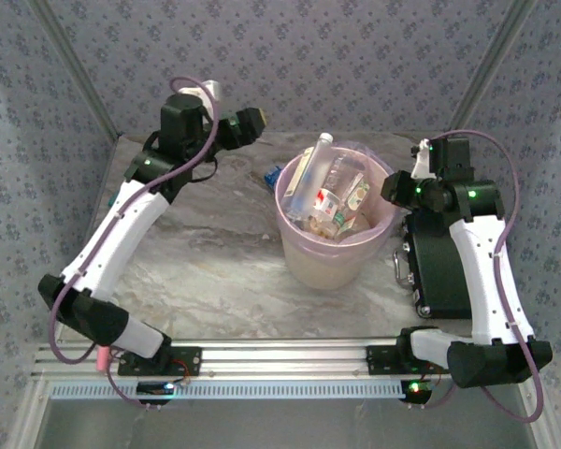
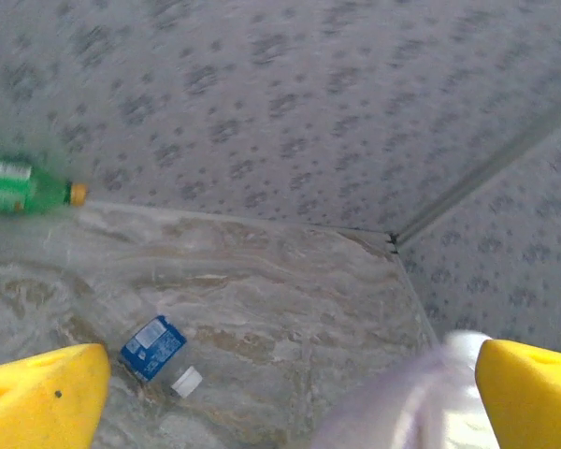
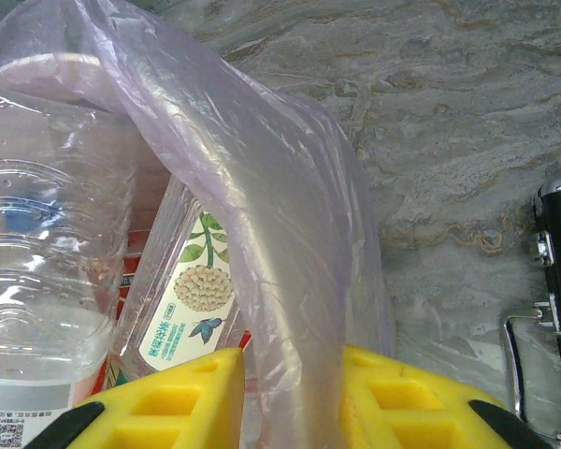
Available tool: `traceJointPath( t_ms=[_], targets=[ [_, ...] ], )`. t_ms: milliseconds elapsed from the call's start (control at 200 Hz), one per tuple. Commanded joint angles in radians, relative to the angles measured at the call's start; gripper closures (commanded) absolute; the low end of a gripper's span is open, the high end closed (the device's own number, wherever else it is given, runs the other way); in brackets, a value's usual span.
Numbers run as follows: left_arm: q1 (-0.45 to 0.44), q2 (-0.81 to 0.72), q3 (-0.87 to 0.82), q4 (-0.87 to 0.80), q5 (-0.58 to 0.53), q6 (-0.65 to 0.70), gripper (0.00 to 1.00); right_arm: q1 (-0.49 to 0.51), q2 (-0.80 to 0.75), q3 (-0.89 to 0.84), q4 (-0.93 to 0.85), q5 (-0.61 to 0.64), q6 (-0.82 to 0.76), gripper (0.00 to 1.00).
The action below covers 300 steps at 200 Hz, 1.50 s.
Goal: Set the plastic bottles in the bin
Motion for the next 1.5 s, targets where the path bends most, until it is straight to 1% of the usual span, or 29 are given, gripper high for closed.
traceJointPath(
  t_ms=[0,45,140,320,495,555,765,924,1084,1179,1354,1494],
  targets=[
    [0.058,0.101,-0.105,0.135,0.099,-0.245,0.01,0.007,-0.005,0.014,0.002,-0.003,0.001,0.70],
    [0.079,0.144,-0.120,0.161,0.117,-0.306,0.01,0.009,-0.007,0.014,-0.001,-0.004,-0.001,0.69],
    [0.097,0.246,-0.116,0.186,0.149,-0.387,0.02,0.011,-0.015,0.014,-0.002,-0.005,-0.004,0.69],
    [0.099,0.446,-0.043,0.209,0.184,-0.475,0.00,0.012,-0.022,0.016,-0.006,-0.005,-0.011,0.69],
    [0.086,0.633,0.073,0.179,0.205,-0.521,0.00,0.011,-0.024,0.011,-0.007,0.001,-0.018,0.69],
    [0.078,0.683,0.107,0.167,0.200,-0.515,0.00,0.011,-0.023,0.011,-0.006,0.001,-0.019,0.69],
    [0.050,0.801,0.210,0.124,0.189,-0.521,0.00,0.008,-0.020,0.013,-0.011,0.008,-0.029,0.70],
    [0.038,0.851,0.219,0.140,0.161,-0.553,0.06,0.008,-0.020,0.009,-0.004,0.007,-0.029,0.70],
    [0.034,0.874,0.208,0.148,0.143,-0.567,0.19,0.007,-0.028,0.013,-0.009,0.005,-0.032,0.70],
    [0.035,0.868,0.198,0.149,0.136,-0.557,0.25,0.005,-0.035,0.012,-0.005,0.003,-0.031,0.70],
    [0.041,0.817,0.178,0.132,0.117,-0.517,0.34,0.005,-0.036,0.011,-0.004,-0.005,-0.031,0.70],
    [0.055,0.719,0.112,0.139,0.078,-0.478,0.42,0.007,-0.037,0.010,-0.006,-0.006,-0.030,0.70]
  ],
)
